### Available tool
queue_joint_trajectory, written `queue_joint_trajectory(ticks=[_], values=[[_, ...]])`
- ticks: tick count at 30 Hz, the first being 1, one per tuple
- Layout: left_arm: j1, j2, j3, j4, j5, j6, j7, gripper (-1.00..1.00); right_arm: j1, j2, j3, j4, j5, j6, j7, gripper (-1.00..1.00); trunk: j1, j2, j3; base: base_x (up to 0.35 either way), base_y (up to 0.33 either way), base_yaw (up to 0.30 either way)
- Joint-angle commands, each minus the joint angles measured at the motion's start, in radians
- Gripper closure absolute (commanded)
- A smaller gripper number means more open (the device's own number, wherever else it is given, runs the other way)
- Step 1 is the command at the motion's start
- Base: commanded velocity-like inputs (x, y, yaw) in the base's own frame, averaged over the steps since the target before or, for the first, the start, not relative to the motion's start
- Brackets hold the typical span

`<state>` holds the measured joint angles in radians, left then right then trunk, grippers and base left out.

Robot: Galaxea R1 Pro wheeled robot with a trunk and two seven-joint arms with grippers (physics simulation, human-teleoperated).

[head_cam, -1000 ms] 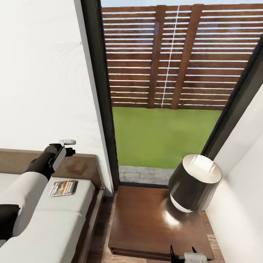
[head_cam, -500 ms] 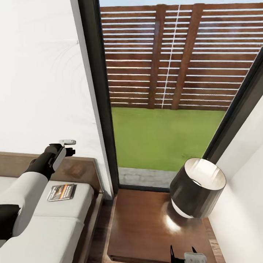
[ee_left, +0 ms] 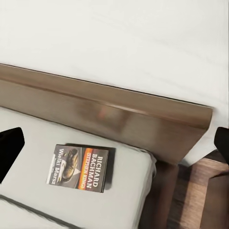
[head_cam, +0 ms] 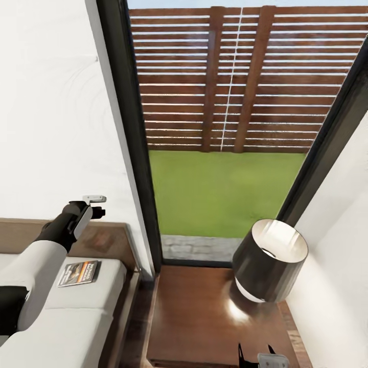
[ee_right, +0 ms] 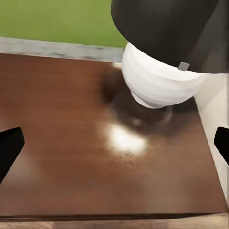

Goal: In the bedroom, move the book from the bed onto either nightstand, and place the two sandals side by side next to the bed.

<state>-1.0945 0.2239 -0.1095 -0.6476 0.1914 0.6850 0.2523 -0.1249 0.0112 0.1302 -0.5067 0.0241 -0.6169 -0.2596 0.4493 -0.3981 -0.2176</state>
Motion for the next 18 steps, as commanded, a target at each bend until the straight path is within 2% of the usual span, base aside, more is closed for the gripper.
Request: queue_joint_trajectory(ticks=[1, 7, 18], values=[[-0.001, 0.002, -0.007, -0.001, 0.010, 0.004, 0.009, -1.00, -0.001, 0.000, 0.005, 0.000, 0.003, -0.001, -0.009, -1.00, 0.001, -0.002, -0.002, 0.100, 0.000, -0.073], [0.000, 0.003, -0.007, -0.001, 0.010, 0.004, 0.009, -1.00, -0.001, 0.000, 0.005, 0.001, 0.003, -0.001, -0.010, -1.00, 0.001, -0.002, -0.002, 0.112, 0.000, -0.026], [0.003, 0.006, -0.006, 0.001, 0.008, 0.001, 0.010, -1.00, -0.001, 0.000, 0.005, 0.001, 0.002, 0.000, -0.010, -1.00, 0.001, -0.002, -0.002, 0.017, 0.000, -0.004]])
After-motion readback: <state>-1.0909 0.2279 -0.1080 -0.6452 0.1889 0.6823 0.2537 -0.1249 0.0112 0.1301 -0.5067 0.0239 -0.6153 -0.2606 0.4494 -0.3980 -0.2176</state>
